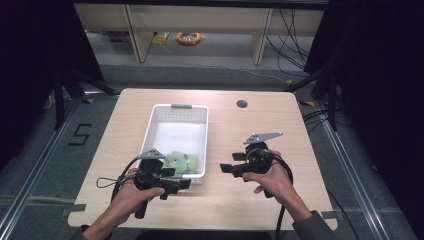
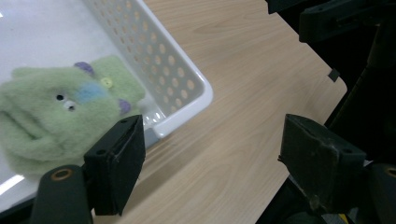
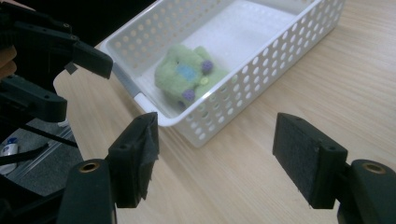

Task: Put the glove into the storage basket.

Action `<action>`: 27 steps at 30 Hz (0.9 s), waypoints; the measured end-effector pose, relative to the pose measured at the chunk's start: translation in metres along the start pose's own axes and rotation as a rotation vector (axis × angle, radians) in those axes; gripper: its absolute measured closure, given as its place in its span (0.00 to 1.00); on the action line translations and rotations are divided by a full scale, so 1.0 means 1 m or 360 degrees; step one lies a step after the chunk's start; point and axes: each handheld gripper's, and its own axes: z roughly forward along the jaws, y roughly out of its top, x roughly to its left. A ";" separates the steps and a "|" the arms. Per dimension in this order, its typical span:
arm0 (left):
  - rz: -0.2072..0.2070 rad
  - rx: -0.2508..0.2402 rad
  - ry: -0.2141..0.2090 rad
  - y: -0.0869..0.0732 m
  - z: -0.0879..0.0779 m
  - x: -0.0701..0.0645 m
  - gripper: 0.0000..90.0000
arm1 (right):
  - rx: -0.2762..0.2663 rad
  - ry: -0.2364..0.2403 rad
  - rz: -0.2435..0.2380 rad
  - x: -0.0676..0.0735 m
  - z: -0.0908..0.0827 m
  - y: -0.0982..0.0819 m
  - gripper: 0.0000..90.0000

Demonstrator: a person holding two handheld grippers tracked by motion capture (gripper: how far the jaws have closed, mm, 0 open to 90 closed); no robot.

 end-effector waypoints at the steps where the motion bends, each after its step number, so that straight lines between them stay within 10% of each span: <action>1: 0.0009 0.0002 -0.0002 -0.001 0.000 -0.002 0.24 | 0.0006 -0.0007 0.0016 0.000 -0.002 -0.001 0.36; 27: 0.0125 -0.0026 -0.0030 -0.033 0.015 -0.017 0.18 | -0.0110 -0.0052 0.0005 -0.011 -0.024 -0.054 0.29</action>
